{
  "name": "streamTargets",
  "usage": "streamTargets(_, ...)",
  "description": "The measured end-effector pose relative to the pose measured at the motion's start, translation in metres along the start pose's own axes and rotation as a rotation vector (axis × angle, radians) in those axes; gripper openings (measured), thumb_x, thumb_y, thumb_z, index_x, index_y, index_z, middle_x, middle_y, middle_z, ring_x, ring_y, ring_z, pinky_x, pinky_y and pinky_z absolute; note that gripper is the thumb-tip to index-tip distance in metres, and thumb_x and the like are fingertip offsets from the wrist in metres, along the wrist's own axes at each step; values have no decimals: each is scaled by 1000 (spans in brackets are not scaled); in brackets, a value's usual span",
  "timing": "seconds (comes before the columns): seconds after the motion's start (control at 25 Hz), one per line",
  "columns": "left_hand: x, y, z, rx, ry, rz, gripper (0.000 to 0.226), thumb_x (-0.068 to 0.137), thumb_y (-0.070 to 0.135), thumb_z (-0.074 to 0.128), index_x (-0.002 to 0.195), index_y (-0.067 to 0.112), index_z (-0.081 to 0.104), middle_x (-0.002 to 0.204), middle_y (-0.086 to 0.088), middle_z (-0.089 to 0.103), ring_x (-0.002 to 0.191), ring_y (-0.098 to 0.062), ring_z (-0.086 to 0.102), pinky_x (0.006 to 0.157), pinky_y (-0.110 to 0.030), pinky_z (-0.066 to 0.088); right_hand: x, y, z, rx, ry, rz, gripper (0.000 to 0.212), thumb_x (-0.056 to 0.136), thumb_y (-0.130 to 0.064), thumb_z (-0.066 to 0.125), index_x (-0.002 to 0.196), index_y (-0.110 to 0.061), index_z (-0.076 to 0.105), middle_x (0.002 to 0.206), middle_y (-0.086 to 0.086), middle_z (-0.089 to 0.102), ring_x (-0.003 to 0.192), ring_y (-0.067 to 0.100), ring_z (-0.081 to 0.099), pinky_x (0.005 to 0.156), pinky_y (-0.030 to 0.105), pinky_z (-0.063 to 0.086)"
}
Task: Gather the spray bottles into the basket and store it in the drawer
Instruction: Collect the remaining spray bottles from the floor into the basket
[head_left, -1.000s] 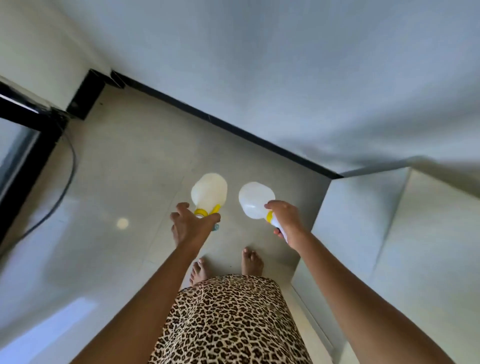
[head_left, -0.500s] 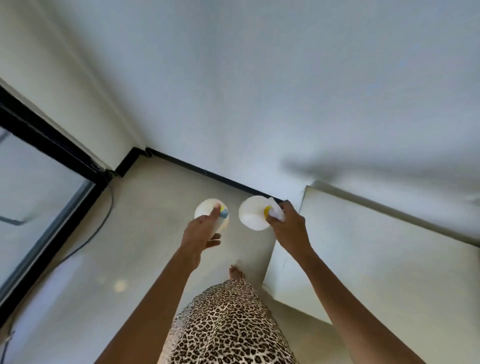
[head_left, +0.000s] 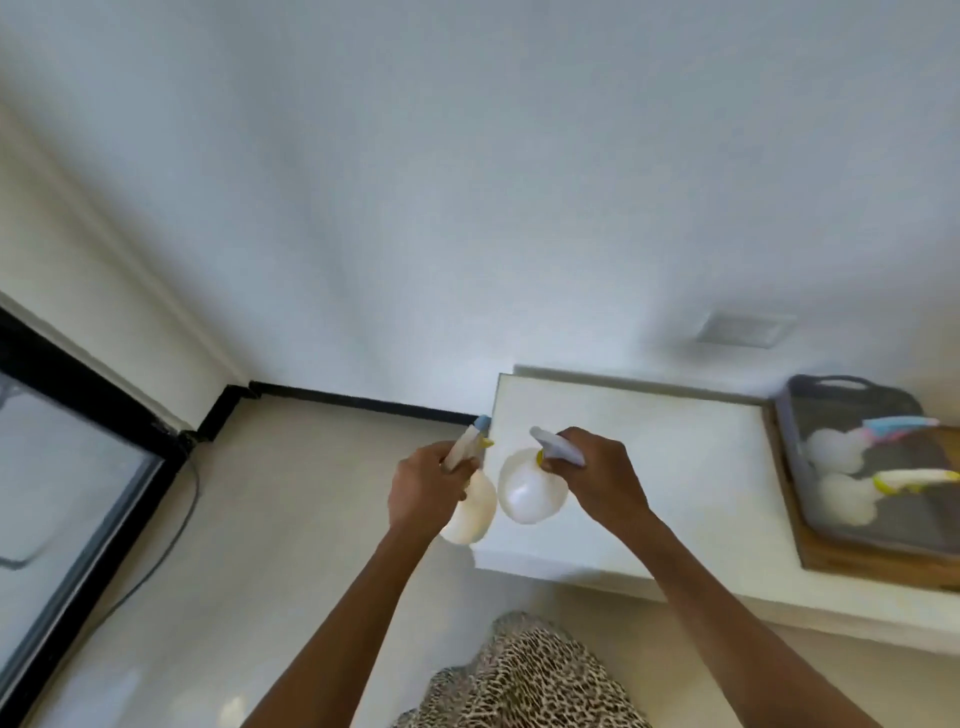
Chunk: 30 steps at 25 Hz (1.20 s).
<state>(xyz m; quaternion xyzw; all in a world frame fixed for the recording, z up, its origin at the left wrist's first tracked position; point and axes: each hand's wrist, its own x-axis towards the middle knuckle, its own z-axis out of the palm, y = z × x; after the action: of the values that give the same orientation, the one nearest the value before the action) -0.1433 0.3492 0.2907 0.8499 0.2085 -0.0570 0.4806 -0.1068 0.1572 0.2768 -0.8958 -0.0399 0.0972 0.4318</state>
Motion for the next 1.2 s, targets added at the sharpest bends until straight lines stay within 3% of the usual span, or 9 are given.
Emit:
streamTargets(0.2, -20, 76, 93, 44, -155, 125, 14, 84, 16, 61, 96, 15, 67, 76, -5, 65, 63, -17, 59, 62, -25, 45, -35, 60, -116, -17, 52, 49, 9, 85, -23, 58, 87, -15, 54, 82, 2, 61, 76, 25, 56, 64, 36, 43)
streamTargets(0.32, -25, 123, 159, 87, -136, 210, 18, 87, 14, 55, 103, 14, 63, 84, -4, 63, 77, -21, 58, 62, -25, 41, -47, 101, -190, -66, 94, 64, 12, 87, -28, 56, 88, -19, 49, 80, -3, 58, 75, 22, 54, 60, 31, 39)
streamTargets(0.52, -34, 203, 270, 69, -129, 348, 23, 88, 2, 48, 104, 12, 61, 85, -3, 60, 75, -18, 51, 58, -11, 35, -53, 164, -309, -89, 239, 23, 16, 87, -28, 58, 98, -17, 56, 90, -1, 63, 84, 21, 57, 72, 37, 45)
streamTargets(0.64, -32, 241, 318, 49, -150, 406, 24, 87, 2, 47, 102, 14, 62, 84, -2, 61, 75, -17, 52, 57, -10, 35, -42, 190, -362, -74, 294, -4, 17, 88, -25, 59, 103, -17, 60, 100, 4, 67, 92, 22, 60, 82, 41, 48)
streamTargets(0.76, -15, 276, 367, 55, -199, 457, 26, 88, 4, 48, 107, 16, 62, 93, -3, 64, 82, -17, 53, 62, -17, 37, -20, 216, -410, -116, 399, -20, 17, 87, -26, 61, 101, -17, 60, 93, 2, 65, 85, 20, 58, 70, 28, 40)
streamTargets(0.84, 2, 296, 397, 56, -215, 466, 27, 88, 4, 49, 111, 14, 61, 101, -6, 65, 86, -16, 52, 71, -22, 36, -2, 232, -439, -127, 477, 4, 16, 86, -30, 60, 100, -22, 58, 88, -5, 61, 80, 17, 56, 68, 31, 42)
streamTargets(1.2, 73, 360, 506, 197, -277, 509, 25, 86, 5, 55, 108, 11, 64, 96, -15, 71, 84, -30, 61, 64, -17, 30, 87, 333, -513, -288, 356, 172, 26, 92, -13, 46, 117, -18, 53, 111, 9, 62, 97, 27, 56, 81, 43, 49)
